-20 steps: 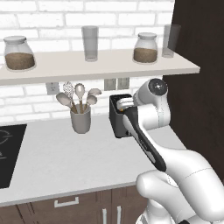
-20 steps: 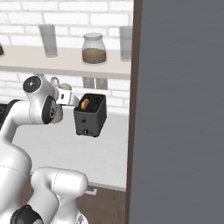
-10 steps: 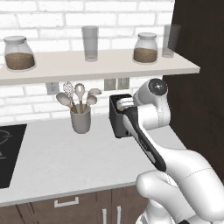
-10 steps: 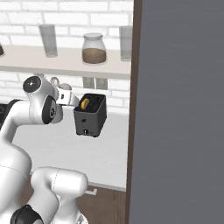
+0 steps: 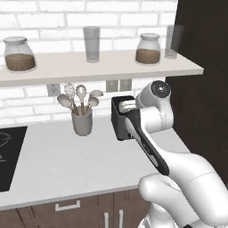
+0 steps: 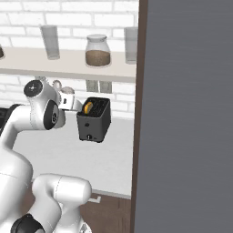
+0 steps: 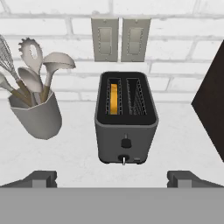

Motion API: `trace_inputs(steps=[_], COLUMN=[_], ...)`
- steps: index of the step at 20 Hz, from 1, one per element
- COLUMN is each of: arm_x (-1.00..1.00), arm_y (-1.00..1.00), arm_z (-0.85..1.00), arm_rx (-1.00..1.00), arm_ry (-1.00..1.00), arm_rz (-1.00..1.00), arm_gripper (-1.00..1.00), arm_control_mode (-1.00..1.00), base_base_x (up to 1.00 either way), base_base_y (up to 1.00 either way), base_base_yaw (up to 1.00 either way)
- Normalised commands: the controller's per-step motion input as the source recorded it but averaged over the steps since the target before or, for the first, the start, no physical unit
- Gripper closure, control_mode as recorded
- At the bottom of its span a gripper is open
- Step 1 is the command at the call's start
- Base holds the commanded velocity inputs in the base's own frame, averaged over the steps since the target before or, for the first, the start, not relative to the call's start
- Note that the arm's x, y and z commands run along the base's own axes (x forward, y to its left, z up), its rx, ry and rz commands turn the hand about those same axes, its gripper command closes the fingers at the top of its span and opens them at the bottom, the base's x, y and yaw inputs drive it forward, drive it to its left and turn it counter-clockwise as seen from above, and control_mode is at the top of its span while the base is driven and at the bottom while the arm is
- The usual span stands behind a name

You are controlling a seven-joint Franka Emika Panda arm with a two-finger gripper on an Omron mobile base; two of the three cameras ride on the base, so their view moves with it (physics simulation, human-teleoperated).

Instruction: Start the toaster. Once the lever pops up, take the bread to the plate on the dining counter.

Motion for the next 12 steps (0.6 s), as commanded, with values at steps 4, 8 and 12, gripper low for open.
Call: trace_inputs(steps=[4, 8, 12], arm_x=[0.02, 0.15, 0.43], arm_y=[0.00, 0.00, -0.02], arm_z=[-0.37, -0.36, -0.07], arm_rx=[-0.03, -0.02, 0.00], arm_ry=[0.00, -0.03, 0.01], arm_rz=[-0.06, -0.07, -0.02], arm_gripper=[-1.00, -1.00, -1.00], arm_control_mode=[-1.00, -1.00, -1.00], base_base_x=[0.00, 0.00, 0.00], base_base_y=[0.00, 0.00, 0.00], base_base_yaw=[0.00, 0.00, 0.00])
